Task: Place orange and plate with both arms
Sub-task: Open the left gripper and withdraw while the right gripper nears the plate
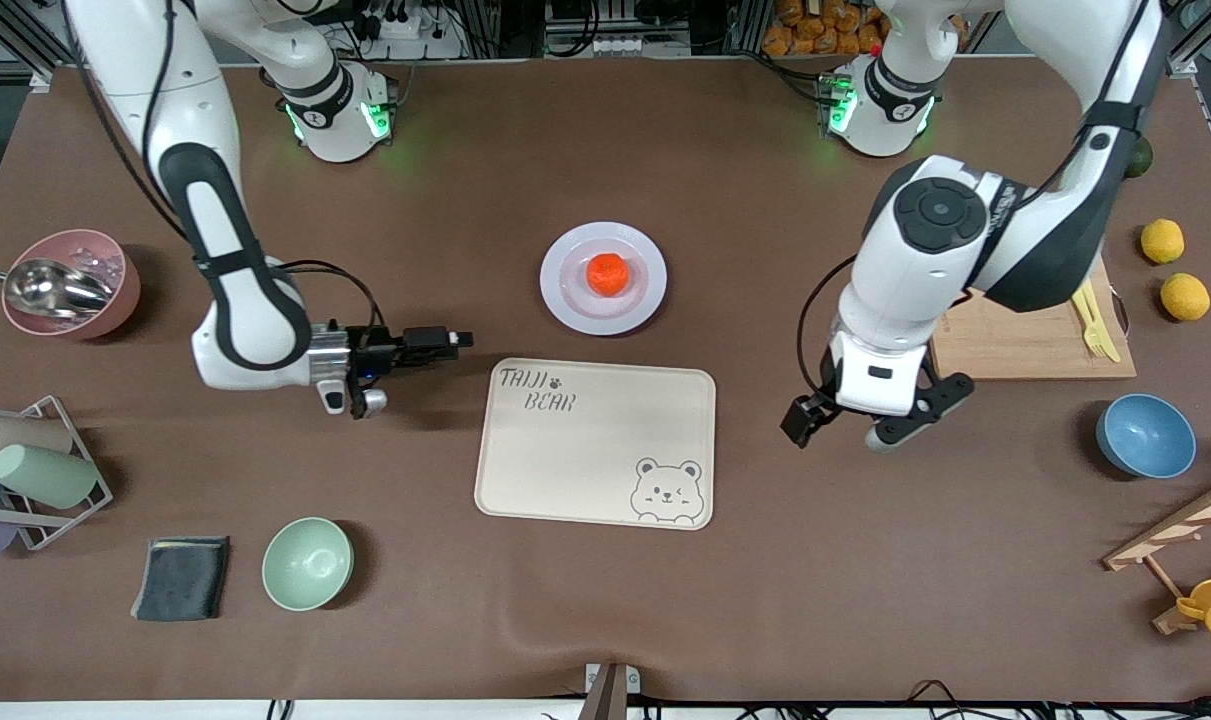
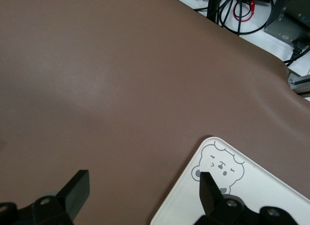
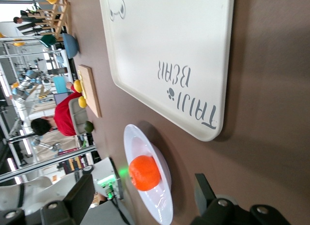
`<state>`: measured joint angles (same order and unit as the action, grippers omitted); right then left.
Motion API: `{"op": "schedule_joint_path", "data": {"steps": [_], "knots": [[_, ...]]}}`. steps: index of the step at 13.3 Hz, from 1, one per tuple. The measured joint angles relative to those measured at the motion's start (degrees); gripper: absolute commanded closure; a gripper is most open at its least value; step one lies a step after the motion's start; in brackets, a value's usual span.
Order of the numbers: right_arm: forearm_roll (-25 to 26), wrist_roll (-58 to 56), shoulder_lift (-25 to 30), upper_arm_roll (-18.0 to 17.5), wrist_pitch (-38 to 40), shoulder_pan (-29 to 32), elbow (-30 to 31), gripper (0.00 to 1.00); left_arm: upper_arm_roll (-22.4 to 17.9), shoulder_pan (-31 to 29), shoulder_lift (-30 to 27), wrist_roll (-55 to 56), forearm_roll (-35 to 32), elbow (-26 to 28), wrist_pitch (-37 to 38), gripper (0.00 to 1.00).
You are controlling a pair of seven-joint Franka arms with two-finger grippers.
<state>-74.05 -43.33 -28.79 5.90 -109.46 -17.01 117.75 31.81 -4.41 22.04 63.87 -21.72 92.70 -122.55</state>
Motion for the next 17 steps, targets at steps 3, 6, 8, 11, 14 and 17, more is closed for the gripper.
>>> {"op": "schedule_joint_path", "data": {"steps": [3, 6, 8, 11, 14, 17], "knots": [[-2.01, -1.41, 0.00, 0.00, -3.55, -3.04, 1.62, 0.24, -0.05, -1.19, 0.00, -5.67, 0.00, -2.67, 2.92, 0.00], [-5.51, -3.60, -0.06, 0.00, -5.50, -5.14, 3.74, 0.23, -0.38, -3.18, 0.25, -10.10, -0.02, -2.78, 3.27, 0.00], [-6.11, -3.79, -0.30, 0.00, -6.18, -6.36, 4.62, 0.22, -0.46, -5.31, 0.32, -13.45, -0.02, -2.92, 3.34, 0.00], [-8.36, -5.54, -0.58, -0.01, -7.09, -7.81, 5.94, 0.24, -0.43, -7.20, 0.31, -16.99, -0.02, -5.08, 6.69, 0.00], [-12.60, -6.58, -1.17, -0.02, -7.11, -9.40, 6.80, 0.27, -0.17, -7.34, 0.20, -19.95, 0.17, -8.60, 12.27, 0.00], [-14.88, -6.75, -1.53, -0.03, -8.27, -11.91, 7.31, 0.28, -0.09, -8.48, -0.41, -24.63, 2.49, -10.33, 14.63, 0.00]]}}
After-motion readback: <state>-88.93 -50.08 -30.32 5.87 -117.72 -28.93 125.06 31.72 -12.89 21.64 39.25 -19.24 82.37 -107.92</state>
